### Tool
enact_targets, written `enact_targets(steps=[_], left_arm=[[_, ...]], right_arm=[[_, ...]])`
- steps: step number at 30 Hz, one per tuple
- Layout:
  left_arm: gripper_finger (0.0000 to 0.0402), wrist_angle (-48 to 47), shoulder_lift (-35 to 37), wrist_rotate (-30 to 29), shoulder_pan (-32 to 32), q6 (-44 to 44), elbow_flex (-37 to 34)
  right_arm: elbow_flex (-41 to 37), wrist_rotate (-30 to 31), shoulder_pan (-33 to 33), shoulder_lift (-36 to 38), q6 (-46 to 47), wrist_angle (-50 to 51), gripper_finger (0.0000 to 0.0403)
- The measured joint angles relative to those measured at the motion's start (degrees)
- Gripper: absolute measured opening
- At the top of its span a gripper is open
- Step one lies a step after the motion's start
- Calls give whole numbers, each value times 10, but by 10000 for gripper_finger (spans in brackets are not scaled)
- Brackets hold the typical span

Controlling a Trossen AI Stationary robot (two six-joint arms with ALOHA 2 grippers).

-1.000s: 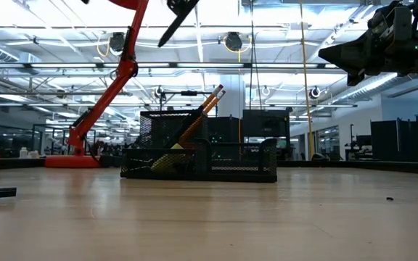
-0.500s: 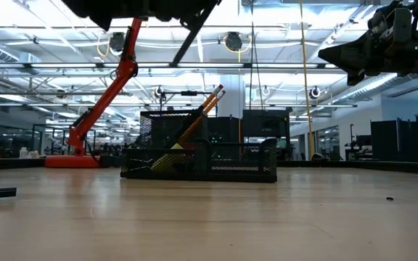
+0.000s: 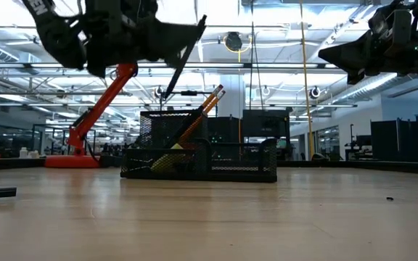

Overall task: Pick and place office supplies into organizer
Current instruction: Put the left pen into the top left section of the desk organizer

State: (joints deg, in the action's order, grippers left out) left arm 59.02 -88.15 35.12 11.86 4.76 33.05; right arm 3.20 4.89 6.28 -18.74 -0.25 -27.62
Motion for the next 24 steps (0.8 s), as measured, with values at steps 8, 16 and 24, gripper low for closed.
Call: enact_targets(steps=[8,16,24], left_arm=[[26,83,-109,-58,0,11,-6],[26,112,-175,-72,10,-8,-6],[26,106,-170,-99,10,-8,-6]], right_arm=[[0,0,0,-1,10,-10,4],[0,26,0,-1,11,-13,4],[0,26,0,-1,13,-12,4]])
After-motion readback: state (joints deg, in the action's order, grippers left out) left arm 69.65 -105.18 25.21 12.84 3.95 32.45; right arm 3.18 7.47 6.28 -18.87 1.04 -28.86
